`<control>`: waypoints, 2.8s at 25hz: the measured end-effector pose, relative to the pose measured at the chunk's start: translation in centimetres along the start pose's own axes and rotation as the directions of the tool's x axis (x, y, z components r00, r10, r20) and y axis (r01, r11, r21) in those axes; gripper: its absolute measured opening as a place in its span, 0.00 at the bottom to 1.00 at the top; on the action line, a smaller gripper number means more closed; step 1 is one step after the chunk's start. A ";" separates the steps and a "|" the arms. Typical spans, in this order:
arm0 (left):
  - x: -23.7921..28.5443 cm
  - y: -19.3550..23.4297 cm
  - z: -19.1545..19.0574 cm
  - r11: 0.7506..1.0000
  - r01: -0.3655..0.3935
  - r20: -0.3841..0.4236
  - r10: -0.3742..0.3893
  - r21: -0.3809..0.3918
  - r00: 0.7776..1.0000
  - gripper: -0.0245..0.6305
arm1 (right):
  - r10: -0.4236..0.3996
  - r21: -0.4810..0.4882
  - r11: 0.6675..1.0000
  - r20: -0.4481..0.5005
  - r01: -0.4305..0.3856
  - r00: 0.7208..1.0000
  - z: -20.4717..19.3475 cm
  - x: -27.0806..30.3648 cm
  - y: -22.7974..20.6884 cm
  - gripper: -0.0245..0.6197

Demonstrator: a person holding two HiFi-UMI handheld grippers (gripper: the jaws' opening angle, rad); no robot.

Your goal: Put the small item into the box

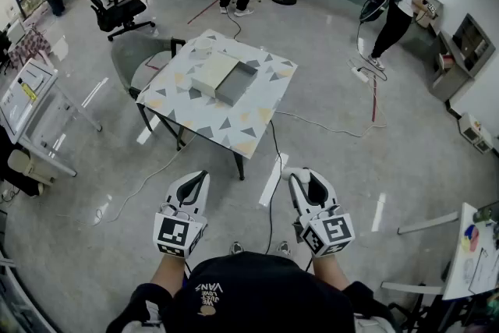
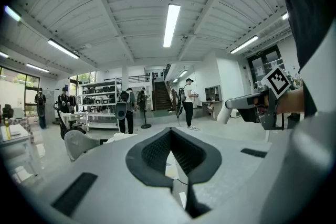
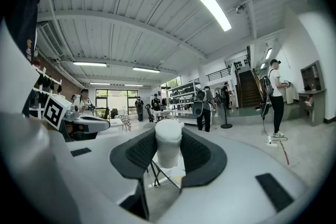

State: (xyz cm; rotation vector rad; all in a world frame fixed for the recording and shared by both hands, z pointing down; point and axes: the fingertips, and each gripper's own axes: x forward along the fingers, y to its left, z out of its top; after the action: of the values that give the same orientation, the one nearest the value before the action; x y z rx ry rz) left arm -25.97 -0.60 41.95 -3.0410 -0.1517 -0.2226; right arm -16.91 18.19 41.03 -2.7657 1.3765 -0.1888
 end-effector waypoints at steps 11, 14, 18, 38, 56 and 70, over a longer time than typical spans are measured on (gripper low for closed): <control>1.3 0.6 -1.1 0.999 0.027 -0.015 -0.027 -0.018 1.000 0.05 | -0.004 -0.001 1.000 -0.003 0.004 1.000 -0.3 1.5 -0.1 0.24; 2.2 0.3 -1.5 0.999 0.037 -0.029 -0.037 -0.022 0.999 0.05 | 0.004 0.002 1.000 -0.009 -0.004 1.000 -0.5 2.2 -0.9 0.24; 4.2 0.6 -1.4 0.999 0.021 -0.033 -0.022 -0.026 0.999 0.05 | 0.028 0.004 1.000 -0.017 -0.028 0.999 -0.5 3.9 -2.6 0.24; 20.5 -3.2 1.1 0.959 -0.269 -0.049 0.266 -0.084 0.963 0.05 | 0.357 -0.012 0.934 -0.029 -0.357 0.934 2.5 14.4 -19.2 0.25; 28.3 -1.4 0.7 0.942 -0.318 -0.120 0.306 -0.105 0.945 0.05 | 0.408 0.070 0.912 -0.045 -0.404 0.912 1.8 21.2 -25.1 0.25; 32.8 12.7 -0.5 0.940 -0.314 -0.119 0.300 -0.130 0.947 0.05 | 0.414 0.043 0.910 -0.058 -0.412 0.908 2.6 36.8 -20.6 0.25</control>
State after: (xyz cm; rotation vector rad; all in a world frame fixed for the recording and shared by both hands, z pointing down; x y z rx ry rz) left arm 7.54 -10.24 46.32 -3.1316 0.3614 -0.3710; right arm 21.75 1.28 43.63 -2.3863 1.9161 -0.2787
